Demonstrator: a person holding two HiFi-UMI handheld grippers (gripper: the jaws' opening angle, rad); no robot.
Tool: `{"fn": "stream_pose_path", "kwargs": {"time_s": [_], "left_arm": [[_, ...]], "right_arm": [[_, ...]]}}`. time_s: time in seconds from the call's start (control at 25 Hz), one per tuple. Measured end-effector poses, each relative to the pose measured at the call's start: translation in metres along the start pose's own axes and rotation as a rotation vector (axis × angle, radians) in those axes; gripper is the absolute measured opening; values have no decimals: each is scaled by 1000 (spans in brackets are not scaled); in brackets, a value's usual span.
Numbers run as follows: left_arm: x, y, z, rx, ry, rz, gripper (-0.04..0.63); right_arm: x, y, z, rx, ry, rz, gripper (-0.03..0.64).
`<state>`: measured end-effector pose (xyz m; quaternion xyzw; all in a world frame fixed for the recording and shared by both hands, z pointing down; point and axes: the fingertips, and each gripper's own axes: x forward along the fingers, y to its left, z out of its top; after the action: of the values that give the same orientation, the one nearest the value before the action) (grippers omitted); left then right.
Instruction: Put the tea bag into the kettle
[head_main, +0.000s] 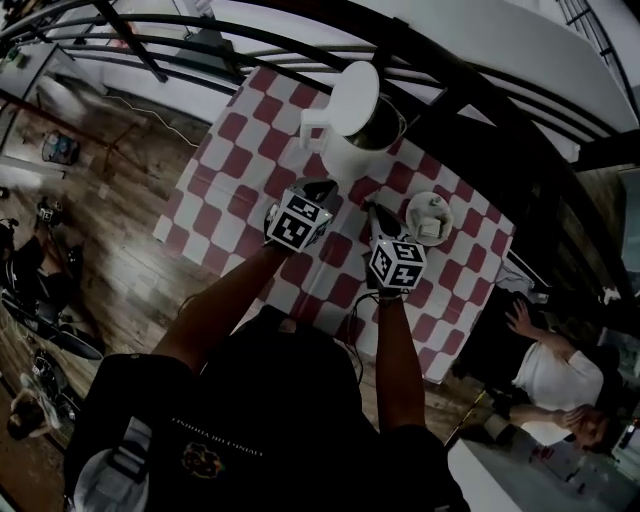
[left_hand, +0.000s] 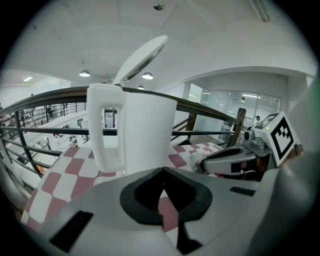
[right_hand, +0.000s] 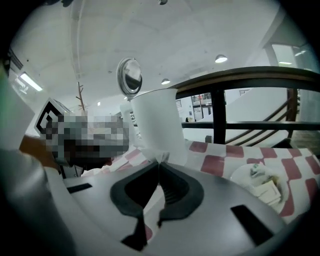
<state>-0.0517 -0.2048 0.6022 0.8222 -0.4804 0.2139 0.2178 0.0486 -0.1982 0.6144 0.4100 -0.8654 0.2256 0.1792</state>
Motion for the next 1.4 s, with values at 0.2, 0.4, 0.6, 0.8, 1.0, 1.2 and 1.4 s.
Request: {"fn": "stream_pose_path", "kwargs": {"time_s": [0.2,0.4,0.6,0.8,1.0,1.2,1.4], "left_arm": [[-21,25,-6,-35,-13,45,3],[-44,45,-13,-67,-8,90,3],[-63,60,-14,-87,-24,127,3],[-75,62,-13,-96,-33,149,3],[-85,63,2,-79,-48,167,3],[-93,56,33,-55,-92,167,3],[-99,58,65,-25,-145,173,3]], "right_arm": [[17,28,7,-35,14,51,23],[30,53,14,-60,15,92,23],[37,76,23,-81,6,129,23],[33,86,32,-91,-17,142,23],[25,92,56,-103,-77,146,23],[11,92,85,-121,-141,134,23],[-4,90,115,-134,-205,112,23]]}}
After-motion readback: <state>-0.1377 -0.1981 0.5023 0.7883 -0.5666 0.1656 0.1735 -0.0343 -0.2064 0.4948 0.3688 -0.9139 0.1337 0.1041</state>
